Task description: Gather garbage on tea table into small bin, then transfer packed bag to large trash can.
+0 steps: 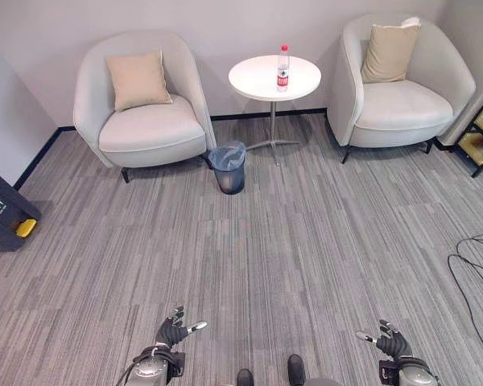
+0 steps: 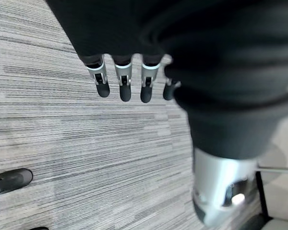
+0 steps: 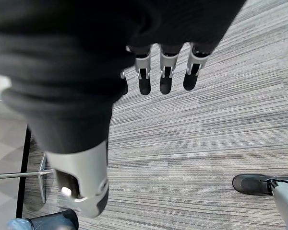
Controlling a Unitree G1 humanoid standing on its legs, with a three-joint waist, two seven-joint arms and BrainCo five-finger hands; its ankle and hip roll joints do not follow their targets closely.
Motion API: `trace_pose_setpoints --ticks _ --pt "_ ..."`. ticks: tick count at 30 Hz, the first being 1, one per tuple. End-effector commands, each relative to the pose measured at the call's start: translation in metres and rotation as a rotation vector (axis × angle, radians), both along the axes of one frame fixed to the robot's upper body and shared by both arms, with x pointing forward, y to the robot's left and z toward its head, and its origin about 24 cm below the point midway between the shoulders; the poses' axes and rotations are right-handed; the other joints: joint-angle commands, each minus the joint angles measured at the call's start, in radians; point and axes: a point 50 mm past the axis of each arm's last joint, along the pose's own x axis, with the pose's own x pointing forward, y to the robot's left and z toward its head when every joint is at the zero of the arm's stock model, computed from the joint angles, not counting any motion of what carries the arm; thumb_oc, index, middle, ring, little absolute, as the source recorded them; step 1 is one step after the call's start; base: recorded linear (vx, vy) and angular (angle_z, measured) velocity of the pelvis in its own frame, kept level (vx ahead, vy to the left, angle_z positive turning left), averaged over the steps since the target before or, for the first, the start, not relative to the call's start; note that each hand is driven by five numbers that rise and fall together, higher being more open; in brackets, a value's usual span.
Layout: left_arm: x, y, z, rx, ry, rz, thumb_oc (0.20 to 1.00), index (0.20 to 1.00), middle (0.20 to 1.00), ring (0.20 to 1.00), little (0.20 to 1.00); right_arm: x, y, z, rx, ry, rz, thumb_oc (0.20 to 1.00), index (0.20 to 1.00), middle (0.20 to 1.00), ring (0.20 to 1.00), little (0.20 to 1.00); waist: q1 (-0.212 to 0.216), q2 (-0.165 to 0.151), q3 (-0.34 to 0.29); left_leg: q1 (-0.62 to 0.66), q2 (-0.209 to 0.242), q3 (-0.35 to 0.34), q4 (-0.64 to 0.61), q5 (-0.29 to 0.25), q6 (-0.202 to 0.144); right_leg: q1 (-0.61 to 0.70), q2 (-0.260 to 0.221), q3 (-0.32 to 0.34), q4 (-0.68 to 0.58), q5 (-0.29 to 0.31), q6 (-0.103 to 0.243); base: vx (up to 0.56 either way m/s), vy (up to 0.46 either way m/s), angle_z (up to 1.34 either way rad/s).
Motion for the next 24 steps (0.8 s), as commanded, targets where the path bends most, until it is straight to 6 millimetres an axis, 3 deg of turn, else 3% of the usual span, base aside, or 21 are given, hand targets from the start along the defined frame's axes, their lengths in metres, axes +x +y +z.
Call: trace_pose_setpoints --ticks 1,2,4,7,9,11,15,16,18,19,20,21,23,24 --pt "0.016 0.015 0.013 0.02 -0.09 0.051 1.0 1.0 1.0 1.0 1.0 0.021 -0.012 0.015 -0.03 -0.085 -0.011 1.0 1.0 1.0 1.0 1.0 0.003 -0.016 0.017 -0.068 0.0 -0.074 0.185 -0.162 -0.028 -0.009 -0.081 -0.03 0.241 -0.159 0.121 0.08 0.08 -0.17" --pt "0.018 0.016 0.015 0.027 -0.099 0.054 1.0 1.0 1.0 1.0 1.0 0.023 -0.012 0.017 -0.029 -0.096 -0.011 1.0 1.0 1.0 1.0 1.0 -0.002 -0.013 0.03 -0.064 -0.001 -0.074 0.191 -0.168 -0.024 -0.048 -0.085 -0.036 0.308 -0.137 0.137 0.06 0.041 -0.09" --pt "0.018 0.016 0.015 0.028 -0.104 0.06 1.0 1.0 1.0 1.0 1.0 0.029 -0.01 0.019 -0.029 -0.111 -0.001 1.0 1.0 1.0 1.0 1.0 -0.008 -0.006 0.051 -0.034 0.003 -0.07 0.17 -0.178 -0.023 -0.124 -0.093 -0.064 0.361 -0.114 0.133 0.16 0.024 -0.15" --pt "0.017 0.014 0.014 0.016 -0.101 0.063 1.0 1.0 1.0 1.0 1.0 0.036 -0.009 0.025 -0.043 -0.139 0.025 1.0 1.0 1.0 1.0 1.0 -0.024 -0.001 0.067 0.032 0.004 -0.072 0.127 -0.199 -0.024 -0.197 -0.103 -0.137 0.266 -0.079 0.12 0.24 -0.062 -0.21" --pt "0.017 0.012 0.013 0.011 -0.097 0.058 1.0 1.0 1.0 1.0 1.0 0.036 -0.009 0.025 -0.045 -0.139 0.033 1.0 1.0 1.0 1.0 1.0 -0.028 -0.002 0.067 0.043 0.002 -0.076 0.119 -0.201 -0.027 -0.194 -0.105 -0.147 0.235 -0.075 0.122 0.26 -0.097 -0.04" --pt "0.015 0.008 0.009 0.014 -0.079 0.049 1.0 1.0 1.0 1.0 1.0 0.037 -0.008 0.028 -0.056 -0.147 0.05 1.0 1.0 1.0 1.0 1.0 -0.067 0.006 0.08 0.137 0.002 -0.106 0.063 -0.231 -0.046 -0.265 -0.097 -0.18 0.05 -0.014 0.139 0.5 -0.194 0.03" --pt "0.009 0.005 0.006 0.012 -0.067 0.042 1.0 1.0 1.0 1.0 1.0 0.025 -0.009 0.024 -0.05 -0.128 0.041 1.0 1.0 1.0 1.0 1.0 -0.086 0.012 0.066 0.189 0.012 -0.13 0.065 -0.27 -0.06 -0.274 -0.099 -0.152 0.084 0.004 0.13 0.43 -0.226 0.2" --pt "0.006 0.004 0.004 0.008 -0.056 0.037 1.0 1.0 1.0 1.0 1.0 0.024 -0.011 0.025 -0.056 -0.133 0.043 1.0 1.0 1.0 1.0 1.0 -0.089 0.022 0.059 0.187 0.025 -0.134 0.09 -0.255 -0.072 -0.272 -0.092 -0.153 0.104 -0.001 0.115 0.3 -0.239 0.72" --pt "0.001 0.0 0.001 -0.008 -0.038 0.027 1.0 1.0 1.0 1.0 1.0 0.022 -0.014 0.026 -0.06 -0.132 0.045 1.0 1.0 1.0 1.0 1.0 -0.098 0.043 0.048 0.154 0.064 -0.145 0.213 -0.166 -0.107 -0.24 -0.061 -0.143 0.136 -0.03 0.081 0.41 -0.398 0.78" --pt "0.002 -0.004 0.0 -0.018 -0.035 0.012 1.0 1.0 1.0 1.0 1.0 0.027 -0.014 0.029 -0.06 -0.157 0.05 1.0 1.0 1.0 1.0 1.0 -0.092 0.045 0.057 0.051 0.098 -0.143 0.46 -0.019 -0.137 -0.189 -0.04 -0.133 0.141 -0.065 0.038 0.26 -0.331 0.1" --pt "0.002 -0.003 0.001 -0.018 -0.035 0.012 1.0 1.0 1.0 1.0 1.0 0.027 -0.014 0.029 -0.06 -0.157 0.05 1.0 1.0 1.0 1.0 1.0 -0.094 0.042 0.054 0.046 0.094 -0.145 0.459 -0.015 -0.136 -0.193 -0.044 -0.133 0.14 -0.063 0.039 0.36 -0.516 0.02" --pt "0.01 -0.007 0.003 -0.018 -0.05 -0.009 1.0 1.0 1.0 1.0 1.0 0.035 -0.014 0.034 -0.066 -0.189 0.044 1.0 1.0 1.0 1.0 1.0 -0.077 0.016 0.082 -0.062 0.114 -0.121 0.651 0.065 -0.13 -0.129 -0.036 -0.122 0.124 -0.094 -0.003 0.17 -0.263 0.04" --pt "0.016 -0.008 0.005 -0.013 -0.06 -0.017 1.0 1.0 1.0 1.0 1.0 0.037 -0.015 0.035 -0.071 -0.192 0.039 1.0 1.0 1.0 1.0 1.0 -0.069 0.004 0.092 -0.11 0.122 -0.101 0.697 0.048 -0.122 -0.103 -0.036 -0.117 0.116 -0.106 -0.011 0.25 -0.285 -0.12" --pt "0.02 -0.011 0.006 -0.013 -0.064 -0.025 1.0 1.0 1.0 1.0 1.0 0.039 -0.016 0.036 -0.075 -0.186 0.035 1.0 1.0 1.0 1.0 1.0 -0.059 -0.005 0.099 -0.157 0.119 -0.076 0.695 0.008 -0.108 -0.072 -0.036 -0.113 0.108 -0.121 -0.015 0.55 -0.312 -0.36"
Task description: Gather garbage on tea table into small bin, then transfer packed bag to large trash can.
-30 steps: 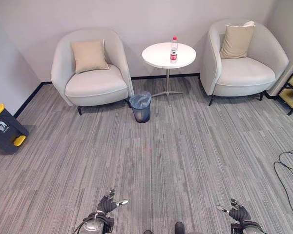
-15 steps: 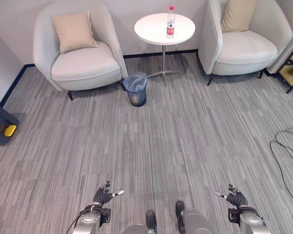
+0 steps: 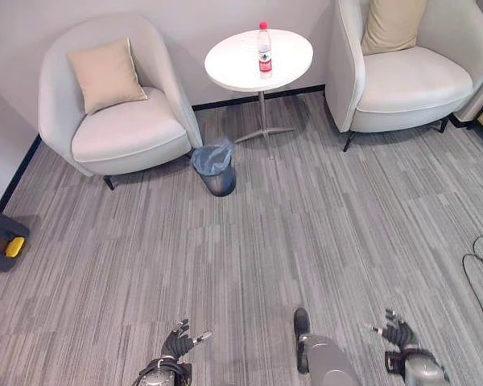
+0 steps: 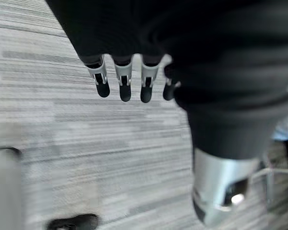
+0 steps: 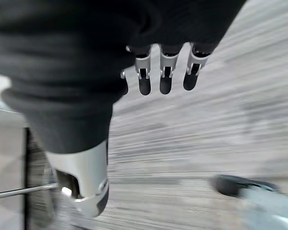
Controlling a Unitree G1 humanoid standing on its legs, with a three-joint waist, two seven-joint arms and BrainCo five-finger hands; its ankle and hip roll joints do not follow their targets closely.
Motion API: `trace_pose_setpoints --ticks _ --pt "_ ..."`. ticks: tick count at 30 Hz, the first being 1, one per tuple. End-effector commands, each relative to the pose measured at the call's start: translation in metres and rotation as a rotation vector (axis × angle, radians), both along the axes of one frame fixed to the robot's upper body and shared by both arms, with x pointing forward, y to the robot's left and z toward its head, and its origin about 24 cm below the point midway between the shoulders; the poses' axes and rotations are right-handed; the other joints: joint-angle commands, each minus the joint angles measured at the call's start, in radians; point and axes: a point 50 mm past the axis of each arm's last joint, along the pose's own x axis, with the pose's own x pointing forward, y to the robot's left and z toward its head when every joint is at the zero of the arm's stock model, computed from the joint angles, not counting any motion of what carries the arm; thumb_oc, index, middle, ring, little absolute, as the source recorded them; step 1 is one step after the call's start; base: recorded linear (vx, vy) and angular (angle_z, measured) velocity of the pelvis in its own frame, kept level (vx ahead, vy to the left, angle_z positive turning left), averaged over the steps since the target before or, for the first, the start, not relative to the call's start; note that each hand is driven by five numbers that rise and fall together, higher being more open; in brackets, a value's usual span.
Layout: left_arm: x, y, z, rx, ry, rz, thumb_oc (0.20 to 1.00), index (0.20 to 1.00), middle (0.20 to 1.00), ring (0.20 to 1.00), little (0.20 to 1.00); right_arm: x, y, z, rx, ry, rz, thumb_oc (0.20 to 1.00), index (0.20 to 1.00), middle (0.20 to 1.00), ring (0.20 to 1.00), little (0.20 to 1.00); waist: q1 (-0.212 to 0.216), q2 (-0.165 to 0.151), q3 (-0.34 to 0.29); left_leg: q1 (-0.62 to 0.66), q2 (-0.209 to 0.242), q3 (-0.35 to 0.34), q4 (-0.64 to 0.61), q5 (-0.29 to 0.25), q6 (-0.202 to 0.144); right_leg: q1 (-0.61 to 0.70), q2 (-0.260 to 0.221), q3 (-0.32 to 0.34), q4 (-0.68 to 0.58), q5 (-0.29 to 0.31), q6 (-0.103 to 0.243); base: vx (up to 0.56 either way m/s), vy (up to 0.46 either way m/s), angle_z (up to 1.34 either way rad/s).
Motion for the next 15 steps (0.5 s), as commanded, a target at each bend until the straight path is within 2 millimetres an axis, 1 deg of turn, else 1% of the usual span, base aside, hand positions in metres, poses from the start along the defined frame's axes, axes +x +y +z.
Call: trace_pose_setpoints --ticks 1,2,3,4,5,6,7,8,9,11,12,13,14,15 --pt "0.032 0.012 0.02 0.055 -0.124 -0.033 1.0 1.0 1.0 1.0 1.0 0.016 -0.003 0.016 -0.023 -0.084 0.015 1.0 1.0 1.0 1.0 1.0 -0.002 -0.036 0.023 -0.001 -0.068 0.117 -0.347 -0.141 0.063 0.147 -0.023 0.062 -0.102 -0.081 0.137 0.56 -0.207 0.06" --pt "0.031 0.01 0.019 0.05 -0.119 -0.04 1.0 1.0 1.0 1.0 1.0 0.015 -0.002 0.015 -0.022 -0.079 0.019 1.0 1.0 1.0 1.0 1.0 0.006 -0.034 0.019 -0.008 -0.076 0.122 -0.403 -0.145 0.062 0.164 -0.022 0.069 -0.104 -0.091 0.141 0.66 -0.138 0.3" --pt "0.03 0.011 0.019 0.054 -0.125 -0.028 1.0 1.0 1.0 1.0 1.0 0.013 -0.003 0.013 -0.032 -0.072 0.019 1.0 1.0 1.0 1.0 1.0 0.019 -0.02 0.023 -0.044 -0.09 0.14 -0.551 -0.12 0.056 0.199 0.0 0.069 -0.106 -0.118 0.148 0.43 -0.024 0.14" --pt "0.029 0.009 0.019 0.047 -0.125 -0.039 1.0 1.0 1.0 1.0 1.0 0.013 -0.002 0.012 -0.029 -0.064 0.022 1.0 1.0 1.0 1.0 1.0 0.028 -0.015 0.017 -0.038 -0.095 0.128 -0.613 -0.114 0.055 0.207 0.004 0.073 -0.102 -0.122 0.148 0.7 -0.035 -0.36" --pt "0.027 0.011 0.019 0.057 -0.123 -0.038 1.0 1.0 1.0 1.0 1.0 0.012 0.0 0.01 -0.035 -0.051 0.031 1.0 1.0 1.0 1.0 1.0 0.051 0.006 0.013 -0.066 -0.111 0.123 -0.783 -0.04 0.041 0.26 0.041 0.091 -0.094 -0.158 0.149 0.47 -0.017 -0.66" --pt "0.027 0.011 0.019 0.057 -0.122 -0.038 1.0 1.0 1.0 1.0 1.0 0.012 0.001 0.01 -0.034 -0.051 0.031 1.0 1.0 1.0 1.0 1.0 0.052 0.001 0.017 -0.056 -0.116 0.125 -0.79 -0.039 0.041 0.266 0.036 0.092 -0.093 -0.162 0.15 0.7 -0.01 -0.66" --pt "0.024 0.01 0.017 0.058 -0.11 -0.04 1.0 1.0 1.0 1.0 1.0 0.011 0.003 0.007 -0.031 -0.038 0.035 1.0 1.0 1.0 1.0 1.0 0.068 0.008 0.013 -0.078 -0.115 0.142 -0.865 -0.02 0.036 0.32 0.049 0.113 -0.089 -0.187 0.153 0.51 0.016 -0.62" --pt "0.022 0.011 0.016 0.061 -0.101 -0.033 1.0 1.0 1.0 1.0 1.0 0.011 0.005 0.007 -0.03 -0.039 0.038 1.0 1.0 1.0 1.0 1.0 0.074 0.004 0.011 -0.093 -0.112 0.16 -0.865 -0.011 0.036 0.353 0.051 0.126 -0.09 -0.204 0.155 0.5 0.016 -0.48" --pt "0.021 0.012 0.016 0.061 -0.1 -0.033 1.0 1.0 1.0 1.0 1.0 0.011 0.005 0.007 -0.03 -0.039 0.038 1.0 1.0 1.0 1.0 1.0 0.075 0.001 0.013 -0.091 -0.114 0.162 -0.864 -0.013 0.036 0.355 0.048 0.128 -0.09 -0.205 0.155 0.37 0.032 -0.42" --pt "0.014 0.014 0.012 0.058 -0.076 -0.018 1.0 1.0 1.0 1.0 1.0 0.006 0.01 0.003 -0.013 -0.024 0.053 1.0 1.0 1.0 1.0 1.0 0.085 0.003 -0.011 -0.068 -0.098 0.183 -0.851 0.008 0.05 0.393 0.05 0.152 -0.086 -0.225 0.163 0.47 0.06 -0.52" --pt "0.011 0.015 0.011 0.062 -0.064 -0.018 1.0 1.0 1.0 1.0 1.0 0.005 0.013 0.001 -0.005 -0.017 0.056 1.0 1.0 1.0 1.0 1.0 0.089 -0.006 -0.023 -0.07 -0.101 0.184 -0.827 0.017 0.057 0.411 0.04 0.158 -0.079 -0.226 0.17 0.55 0.081 -0.54" --pt "0.009 0.015 0.01 0.063 -0.057 -0.014 1.0 1.0 1.0 1.0 1.0 0.003 0.015 -0.001 0.0 -0.007 0.064 1.0 1.0 1.0 1.0 1.0 0.093 -0.016 -0.033 -0.075 -0.107 0.183 -0.796 0.008 0.066 0.417 0.025 0.159 -0.063 -0.224 0.181 0.57 0.098 -0.51" --pt "0.007 0.015 0.009 0.063 -0.05 -0.016 1.0 1.0 1.0 1.0 1.0 -0.001 0.016 -0.004 0.009 0.005 0.063 1.0 1.0 1.0 1.0 1.0 0.097 -0.033 -0.049 -0.07 -0.117 0.19 -0.775 -0.011 0.076 0.427 0.003 0.156 -0.046 -0.213 0.202 0.56 0.103 -0.48" --pt "0.007 0.016 0.008 0.063 -0.045 -0.026 1.0 1.0 1.0 1.0 1.0 -0.004 0.019 -0.007 0.019 0.017 0.069 1.0 1.0 1.0 1.0 1.0 0.097 -0.055 -0.06 -0.054 -0.128 0.2 -0.768 -0.03 0.088 0.419 -0.022 0.15 0.002 -0.17 0.226 0.39 0.072 -0.35"
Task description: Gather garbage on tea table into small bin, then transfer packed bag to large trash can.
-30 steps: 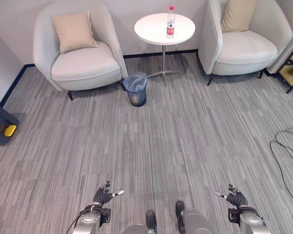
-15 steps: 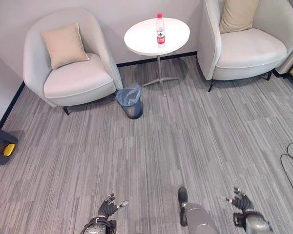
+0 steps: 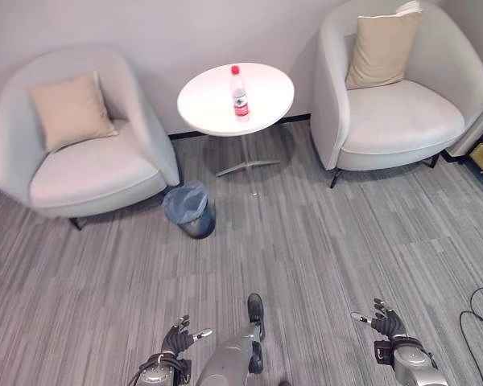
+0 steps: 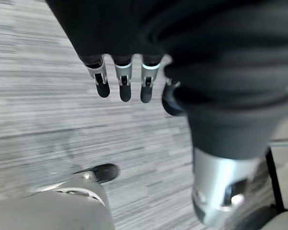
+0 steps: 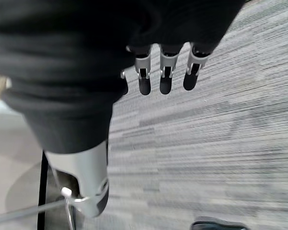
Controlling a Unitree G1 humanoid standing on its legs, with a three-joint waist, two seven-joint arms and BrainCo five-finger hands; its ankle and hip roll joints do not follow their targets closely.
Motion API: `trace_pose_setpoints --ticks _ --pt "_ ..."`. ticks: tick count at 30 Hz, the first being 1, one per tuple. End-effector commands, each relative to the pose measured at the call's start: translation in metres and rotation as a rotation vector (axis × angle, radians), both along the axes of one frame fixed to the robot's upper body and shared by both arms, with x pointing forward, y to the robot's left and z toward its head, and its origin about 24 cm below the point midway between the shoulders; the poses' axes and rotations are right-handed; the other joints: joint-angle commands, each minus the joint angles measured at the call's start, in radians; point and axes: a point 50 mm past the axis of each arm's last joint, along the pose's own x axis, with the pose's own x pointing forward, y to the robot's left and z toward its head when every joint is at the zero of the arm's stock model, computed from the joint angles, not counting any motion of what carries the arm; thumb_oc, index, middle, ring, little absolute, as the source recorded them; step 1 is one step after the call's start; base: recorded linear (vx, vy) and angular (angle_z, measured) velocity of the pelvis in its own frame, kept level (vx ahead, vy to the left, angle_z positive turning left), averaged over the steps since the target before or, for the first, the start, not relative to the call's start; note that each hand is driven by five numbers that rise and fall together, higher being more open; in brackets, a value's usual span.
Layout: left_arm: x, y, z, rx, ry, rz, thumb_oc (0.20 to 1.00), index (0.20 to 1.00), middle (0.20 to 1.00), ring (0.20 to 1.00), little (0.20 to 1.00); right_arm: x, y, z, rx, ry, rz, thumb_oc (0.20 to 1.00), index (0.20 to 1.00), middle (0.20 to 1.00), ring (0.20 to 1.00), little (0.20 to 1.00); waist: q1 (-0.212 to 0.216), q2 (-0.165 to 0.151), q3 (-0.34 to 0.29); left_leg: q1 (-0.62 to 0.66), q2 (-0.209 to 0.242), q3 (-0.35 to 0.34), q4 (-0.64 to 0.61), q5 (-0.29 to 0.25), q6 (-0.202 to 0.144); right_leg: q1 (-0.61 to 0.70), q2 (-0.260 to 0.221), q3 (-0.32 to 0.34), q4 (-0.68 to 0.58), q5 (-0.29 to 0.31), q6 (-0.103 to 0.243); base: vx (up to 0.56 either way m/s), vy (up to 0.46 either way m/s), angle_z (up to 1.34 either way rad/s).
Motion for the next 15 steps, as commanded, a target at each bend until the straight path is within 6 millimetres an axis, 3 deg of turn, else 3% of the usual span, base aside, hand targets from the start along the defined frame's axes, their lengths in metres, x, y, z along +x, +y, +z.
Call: trace_pose_setpoints --ticks 1,2,3,5,6,8,9,12,13,15 --pt "0.022 0.002 0.011 0.046 -0.076 -0.08 1.0 1.0 1.0 1.0 1.0 0.008 0.0 0.009 0.008 -0.071 0.009 1.0 1.0 1.0 1.0 1.0 0.027 -0.032 -0.044 -0.004 0.052 -0.025 0.025 0.012 -0.139 -0.143 -0.146 0.027 0.191 0.006 0.055 0.55 0.144 -0.14" --pt "0.028 0.006 0.014 0.055 -0.089 -0.084 1.0 1.0 1.0 1.0 1.0 0.014 0.011 0.009 0.03 -0.085 0.054 1.0 1.0 1.0 1.0 1.0 0.019 -0.063 -0.033 0.049 0.028 -0.016 0.039 -0.059 -0.097 -0.257 -0.187 0.034 0.447 0.212 0.137 0.46 0.138 -0.03" --pt "0.031 0.007 0.016 0.059 -0.1 -0.085 1.0 1.0 1.0 1.0 1.0 0.017 0.013 0.01 0.032 -0.093 0.063 1.0 1.0 1.0 1.0 1.0 0.017 -0.061 -0.029 0.065 0.026 -0.013 0.042 -0.079 -0.086 -0.287 -0.194 0.025 0.497 0.249 0.157 0.46 0.138 0.07" --pt "0.034 0.008 0.018 0.065 -0.107 -0.085 1.0 1.0 1.0 1.0 1.0 0.019 0.017 0.011 0.036 -0.1 0.074 1.0 1.0 1.0 1.0 1.0 0.015 -0.05 -0.024 0.091 0.034 -0.014 0.038 -0.097 -0.076 -0.337 -0.204 0.007 0.553 0.26 0.149 0.23 0.072 0.36" --pt "0.036 0.009 0.019 0.074 -0.113 -0.085 1.0 1.0 1.0 1.0 1.0 0.019 0.018 0.01 0.038 -0.099 0.081 1.0 1.0 1.0 1.0 1.0 0.007 -0.04 -0.018 0.131 0.035 -0.022 0.026 -0.115 -0.07 -0.382 -0.218 -0.02 0.579 0.242 0.125 0.38 0.113 0.42" --pt "0.037 0.009 0.019 0.074 -0.117 -0.092 1.0 1.0 1.0 1.0 1.0 0.021 0.019 0.011 0.036 -0.1 0.09 1.0 1.0 1.0 1.0 1.0 -0.003 -0.022 -0.013 0.186 0.037 -0.038 0.004 -0.139 -0.069 -0.45 -0.233 -0.083 0.538 0.187 0.094 0.43 0.064 0.15" --pt "0.037 0.008 0.019 0.074 -0.115 -0.104 1.0 1.0 1.0 1.0 1.0 0.023 0.018 0.013 0.03 -0.106 0.098 1.0 1.0 1.0 1.0 1.0 -0.022 -0.011 -0.001 0.24 0.039 -0.058 -0.013 -0.162 -0.076 -0.518 -0.227 -0.137 0.461 0.115 0.071 0.53 -0.025 0.12" --pt "0.037 0.006 0.018 0.071 -0.112 -0.111 1.0 1.0 1.0 1.0 1.0 0.026 0.019 0.016 0.026 -0.121 0.107 1.0 1.0 1.0 1.0 1.0 -0.051 -0.019 0.016 0.3 0.026 -0.087 -0.026 -0.196 -0.085 -0.56 -0.214 -0.157 0.309 0.127 0.073 0.42 -0.086 0.48" --pt "0.037 0.005 0.017 0.082 -0.103 -0.116 1.0 1.0 1.0 1.0 1.0 0.028 0.017 0.017 0.023 -0.129 0.1 1.0 1.0 1.0 1.0 1.0 -0.078 -0.038 0.025 0.355 0.001 -0.122 -0.031 -0.233 -0.098 -0.596 -0.188 -0.117 0.106 0.188 0.097 0.67 -0.176 1.09" --pt "0.038 0.005 0.016 0.086 -0.103 -0.117 1.0 1.0 1.0 1.0 1.0 0.028 0.016 0.018 0.018 -0.128 0.097 1.0 1.0 1.0 1.0 1.0 -0.088 -0.035 0.03 0.376 0.001 -0.137 -0.027 -0.252 -0.104 -0.606 -0.18 -0.113 0.054 0.212 0.106 0.55 -0.158 0.94"
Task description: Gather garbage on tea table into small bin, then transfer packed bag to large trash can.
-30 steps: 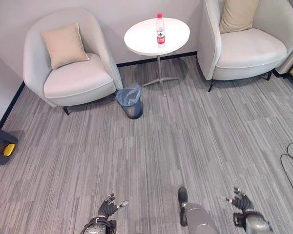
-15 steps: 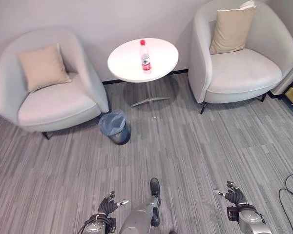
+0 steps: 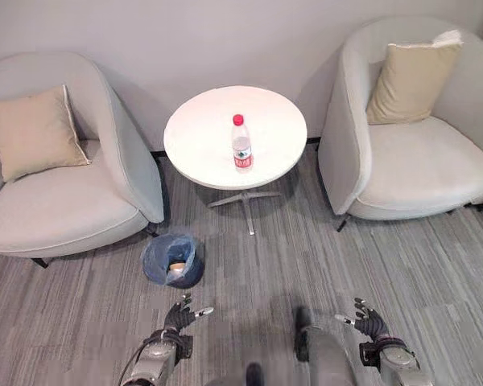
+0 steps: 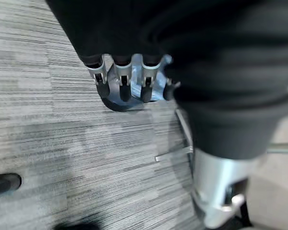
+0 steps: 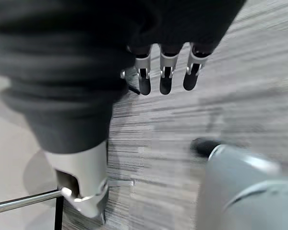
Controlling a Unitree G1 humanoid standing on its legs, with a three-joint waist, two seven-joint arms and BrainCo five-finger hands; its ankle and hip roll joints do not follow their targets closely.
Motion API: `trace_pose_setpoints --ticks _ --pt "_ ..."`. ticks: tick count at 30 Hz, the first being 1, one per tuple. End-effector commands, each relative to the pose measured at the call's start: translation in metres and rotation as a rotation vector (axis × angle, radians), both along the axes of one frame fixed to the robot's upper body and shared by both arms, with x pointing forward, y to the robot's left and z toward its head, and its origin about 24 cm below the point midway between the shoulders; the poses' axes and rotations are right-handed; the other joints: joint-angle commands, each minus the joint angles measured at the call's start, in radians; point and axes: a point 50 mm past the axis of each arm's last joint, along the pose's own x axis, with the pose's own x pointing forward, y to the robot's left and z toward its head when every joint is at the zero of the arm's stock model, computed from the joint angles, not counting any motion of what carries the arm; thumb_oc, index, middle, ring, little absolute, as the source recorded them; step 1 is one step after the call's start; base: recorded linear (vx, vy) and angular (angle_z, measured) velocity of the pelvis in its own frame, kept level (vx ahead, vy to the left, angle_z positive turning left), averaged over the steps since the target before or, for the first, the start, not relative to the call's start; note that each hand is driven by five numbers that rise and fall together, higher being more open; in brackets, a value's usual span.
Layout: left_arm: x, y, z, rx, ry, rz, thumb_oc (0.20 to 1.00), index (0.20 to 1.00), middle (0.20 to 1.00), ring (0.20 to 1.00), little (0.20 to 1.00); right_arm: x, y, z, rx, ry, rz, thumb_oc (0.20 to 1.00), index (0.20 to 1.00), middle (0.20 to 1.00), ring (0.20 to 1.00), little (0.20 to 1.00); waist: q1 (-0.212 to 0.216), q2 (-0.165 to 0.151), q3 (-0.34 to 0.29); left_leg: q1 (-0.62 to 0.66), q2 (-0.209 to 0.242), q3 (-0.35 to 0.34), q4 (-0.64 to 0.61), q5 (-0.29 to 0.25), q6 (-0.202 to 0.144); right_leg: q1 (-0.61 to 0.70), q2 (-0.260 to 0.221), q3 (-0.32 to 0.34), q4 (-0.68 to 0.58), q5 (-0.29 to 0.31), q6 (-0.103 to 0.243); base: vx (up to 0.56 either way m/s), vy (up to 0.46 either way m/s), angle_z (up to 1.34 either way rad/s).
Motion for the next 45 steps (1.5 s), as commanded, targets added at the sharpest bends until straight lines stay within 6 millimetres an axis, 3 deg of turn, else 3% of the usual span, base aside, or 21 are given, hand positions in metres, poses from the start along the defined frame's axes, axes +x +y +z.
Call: trace_pose_setpoints --ticks 1,3,4,5,6,7,8,10,11,14,17,18,20,25,28,33,35,36,40,45 --pt "0.008 -0.001 0.005 0.039 -0.047 -0.049 1.0 1.0 1.0 1.0 1.0 0.016 -0.015 0.016 -0.062 -0.081 0.012 1.0 1.0 1.0 1.0 1.0 -0.04 -0.013 0.018 -0.047 -0.016 -0.001 0.095 -0.053 -0.081 0.096 0.004 0.004 -0.166 0.116 0.054 0.43 -0.144 0.57" --pt "0.006 0.0 0.004 0.04 -0.042 -0.054 1.0 1.0 1.0 1.0 1.0 0.013 -0.018 0.015 -0.062 -0.071 0.007 1.0 1.0 1.0 1.0 1.0 -0.044 -0.016 0.01 -0.028 -0.019 -0.018 0.102 -0.069 -0.085 0.109 0.003 0.015 -0.164 0.123 0.05 0.51 -0.222 0.55" --pt "0.0 0.0 0.003 0.038 -0.031 -0.063 1.0 1.0 1.0 1.0 1.0 0.002 -0.022 0.011 -0.063 -0.043 -0.004 1.0 1.0 1.0 1.0 1.0 -0.058 -0.016 -0.01 0.007 -0.006 -0.047 0.13 -0.088 -0.102 0.122 0.005 0.054 -0.13 0.148 0.036 0.58 -0.319 0.95" --pt "-0.001 -0.002 0.001 0.039 -0.022 -0.077 1.0 1.0 1.0 1.0 1.0 0.001 -0.024 0.011 -0.068 -0.043 -0.007 1.0 1.0 1.0 1.0 1.0 -0.064 -0.007 -0.019 0.003 0.012 -0.048 0.164 -0.076 -0.119 0.133 0.008 0.052 -0.119 0.148 0.027 0.53 -0.342 1.12" --pt "0.0 -0.003 0.002 0.038 -0.025 -0.083 1.0 1.0 1.0 1.0 1.0 0.001 -0.026 0.013 -0.069 -0.052 -0.018 1.0 1.0 1.0 1.0 1.0 -0.068 0.0 -0.018 -0.021 0.038 -0.041 0.235 -0.042 -0.143 0.147 0.014 0.059 -0.103 0.149 0.013 0.21 -0.182 1.16" --pt "0.0 -0.003 0.002 0.039 -0.025 -0.082 1.0 1.0 1.0 1.0 1.0 0.001 -0.026 0.013 -0.068 -0.052 -0.018 1.0 1.0 1.0 1.0 1.0 -0.07 -0.003 -0.021 -0.025 0.035 -0.042 0.234 -0.039 -0.143 0.144 0.01 0.059 -0.103 0.15 0.014 0.26 -0.285 0.96" --pt "0.004 -0.005 0.003 0.023 -0.034 -0.086 1.0 1.0 1.0 1.0 1.0 0.007 -0.031 0.017 -0.077 -0.074 -0.025 1.0 1.0 1.0 1.0 1.0 -0.069 -0.002 -0.01 -0.141 0.086 0.014 0.48 0.072 -0.162 0.204 0.012 0.043 -0.101 0.108 -0.029 0.17 -0.194 0.55" --pt "0.006 -0.005 0.004 0.023 -0.038 -0.082 1.0 1.0 1.0 1.0 1.0 0.006 -0.031 0.017 -0.075 -0.07 -0.026 1.0 1.0 1.0 1.0 1.0 -0.065 -0.005 -0.012 -0.162 0.106 0.036 0.492 0.097 -0.158 0.231 0.015 0.044 -0.106 0.088 -0.042 0.23 -0.173 -0.1" --pt "0.008 -0.006 0.004 0.017 -0.036 -0.075 1.0 1.0 1.0 1.0 1.0 0.005 -0.034 0.016 -0.089 -0.056 -0.022 1.0 1.0 1.0 1.0 1.0 -0.053 -0.008 -0.011 -0.195 0.117 0.073 0.444 0.077 -0.144 0.267 0.012 0.032 -0.118 0.059 -0.047 0.26 -0.105 -0.18" --pt "0.011 -0.009 0.003 0.016 -0.028 -0.087 1.0 1.0 1.0 1.0 1.0 0.004 -0.037 0.017 -0.102 -0.052 -0.019 1.0 1.0 1.0 1.0 1.0 -0.043 -0.016 -0.011 -0.246 0.116 0.095 0.321 0.046 -0.141 0.305 -0.008 0.013 -0.124 0.024 -0.041 0.16 -0.007 0.31" --pt "0.013 -0.011 0.002 0.023 -0.022 -0.108 1.0 1.0 1.0 1.0 1.0 0.005 -0.037 0.019 -0.113 -0.057 -0.008 1.0 1.0 1.0 1.0 1.0 -0.042 -0.019 -0.004 -0.291 0.133 0.114 0.237 0.094 -0.151 0.34 -0.014 -0.001 -0.129 0.003 -0.041 0.16 0.038 0.38" --pt "0.013 -0.012 0.002 0.028 -0.018 -0.117 1.0 1.0 1.0 1.0 1.0 0.006 -0.035 0.021 -0.116 -0.069 0.007 1.0 1.0 1.0 1.0 1.0 -0.036 -0.016 0.004 -0.318 0.146 0.13 0.181 0.153 -0.164 0.375 -0.01 -0.007 -0.13 -0.013 -0.042 0.2 0.087 0.51" --pt "0.013 -0.011 0.003 0.034 -0.024 -0.109 1.0 1.0 1.0 1.0 1.0 0.011 -0.031 0.024 -0.13 -0.086 0.037 1.0 1.0 1.0 1.0 1.0 -0.016 -0.01 0.012 -0.358 0.136 0.103 0.161 0.186 -0.17 0.405 -0.002 0.007 -0.119 -0.031 -0.042 0.24 0.144 0.02" --pt "0.004 -0.007 0.0 0.034 -0.002 -0.1 1.0 1.0 1.0 1.0 1.0 0.021 -0.018 0.032 -0.15 -0.129 0.15 1.0 1.0 1.0 1.0 1.0 -0.001 -0.009 -0.012 -0.303 0.1 0.075 0.123 0.153 -0.148 0.42 -0.023 0.037 -0.068 -0.055 -0.02 0.2 0.182 -0.31" --pt "0.007 0.006 0.004 0.074 -0.008 -0.097 1.0 1.0 1.0 1.0 1.0 0.041 -0.002 0.055 -0.165 -0.251 0.274 1.0 1.0 1.0 1.0 1.0 0.013 -0.025 -0.029 -0.291 0.07 0.096 0.153 0.105 -0.117 0.417 -0.057 0.066 -0.037 -0.062 0.001 0.21 0.225 0.0" --pt "0.009 0.013 0.008 0.091 -0.034 -0.081 1.0 1.0 1.0 1.0 1.0 0.058 0.014 0.081 -0.201 -0.373 0.41 1.0 1.0 1.0 1.0 1.0 0.024 -0.028 -0.04 -0.285 0.057 0.108 0.162 0.078 -0.103 0.413 -0.073 0.073 -0.035 -0.055 0.016 0.09 0.091 -0.08" --pt "0.006 0.015 0.007 0.094 -0.032 -0.068 1.0 1.0 1.0 1.0 1.0 0.073 0.03 0.11 -0.242 -0.512 0.526 1.0 1.0 1.0 1.0 1.0 0.031 -0.03 -0.047 -0.279 0.054 0.115 0.157 0.071 -0.097 0.41 -0.08 0.074 -0.041 -0.047 0.023 0.09 0.058 0.0" --pt "0.006 0.015 0.007 0.094 -0.032 -0.068 1.0 1.0 1.0 1.0 1.0 0.073 0.03 0.11 -0.242 -0.512 0.527 1.0 1.0 1.0 1.0 1.0 0.031 -0.03 -0.047 -0.279 0.054 0.115 0.157 0.071 -0.097 0.41 -0.08 0.074 -0.041 -0.047 0.023 0.07 0.034 0.07" --pt "-0.001 0.015 0.003 0.092 -0.014 -0.053 1.0 1.0 1.0 1.0 1.0 0.089 0.053 0.143 -0.323 -0.664 0.67 1.0 1.0 1.0 1.0 1.0 0.047 -0.03 -0.058 -0.269 0.052 0.113 0.138 0.069 -0.093 0.414 -0.086 0.069 -0.065 -0.038 0.028 0.08 0.011 0.0" --pt "-0.01 0.017 0.002 0.09 -0.004 -0.056 1.0 1.0 1.0 1.0 1.0 0.117 0.063 0.163 -0.413 -0.741 0.671 1.0 1.0 1.0 1.0 1.0 0.083 -0.018 -0.058 -0.266 0.045 0.094 0.093 0.086 -0.096 0.422 -0.089 0.034 -0.109 -0.028 0.03 0.06 -0.014 0.13"
